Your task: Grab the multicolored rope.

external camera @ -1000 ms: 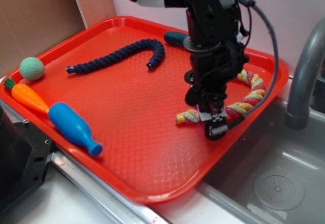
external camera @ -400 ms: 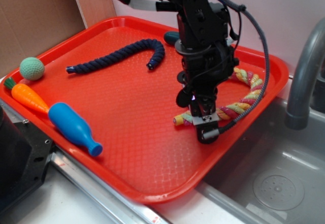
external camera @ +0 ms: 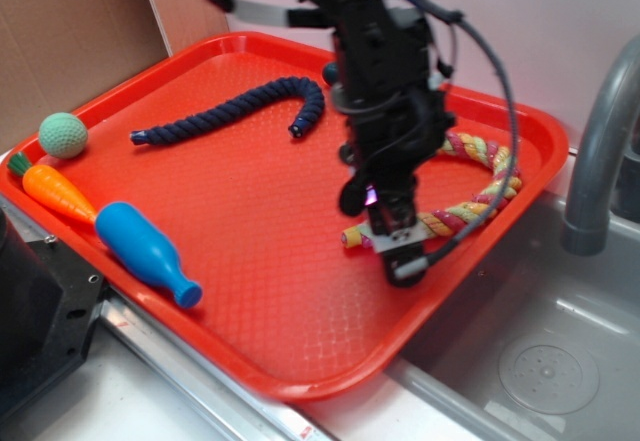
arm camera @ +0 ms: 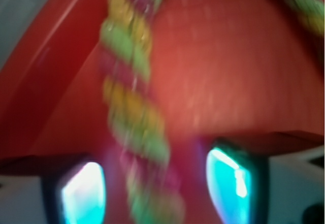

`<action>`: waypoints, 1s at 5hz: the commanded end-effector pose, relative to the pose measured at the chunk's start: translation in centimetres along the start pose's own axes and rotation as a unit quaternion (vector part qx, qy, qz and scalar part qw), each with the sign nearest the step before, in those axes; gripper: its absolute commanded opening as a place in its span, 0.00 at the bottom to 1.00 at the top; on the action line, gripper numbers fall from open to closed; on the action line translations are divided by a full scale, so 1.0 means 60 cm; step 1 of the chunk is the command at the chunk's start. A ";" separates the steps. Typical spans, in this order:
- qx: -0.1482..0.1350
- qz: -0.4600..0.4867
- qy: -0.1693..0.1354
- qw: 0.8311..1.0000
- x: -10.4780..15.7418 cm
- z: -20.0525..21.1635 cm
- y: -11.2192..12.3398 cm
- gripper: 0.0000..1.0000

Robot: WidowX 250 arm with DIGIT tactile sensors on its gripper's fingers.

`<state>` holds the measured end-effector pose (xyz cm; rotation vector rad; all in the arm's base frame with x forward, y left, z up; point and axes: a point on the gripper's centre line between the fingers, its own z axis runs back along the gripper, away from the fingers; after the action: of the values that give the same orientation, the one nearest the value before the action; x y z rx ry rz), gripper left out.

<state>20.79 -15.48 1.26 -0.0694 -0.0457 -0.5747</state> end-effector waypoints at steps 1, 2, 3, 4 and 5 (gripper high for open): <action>-0.002 0.025 0.005 1.000 0.007 0.029 0.037 0.00; -0.003 0.030 0.004 1.000 0.036 0.039 0.062 0.00; -0.004 0.040 0.013 0.999 0.036 0.048 0.067 0.06; 0.018 0.057 -0.009 0.998 0.020 0.082 0.066 0.00; 0.056 0.118 -0.062 0.989 -0.012 0.169 0.093 0.00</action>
<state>22.74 -9.40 10.46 0.0119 -0.1489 -0.3296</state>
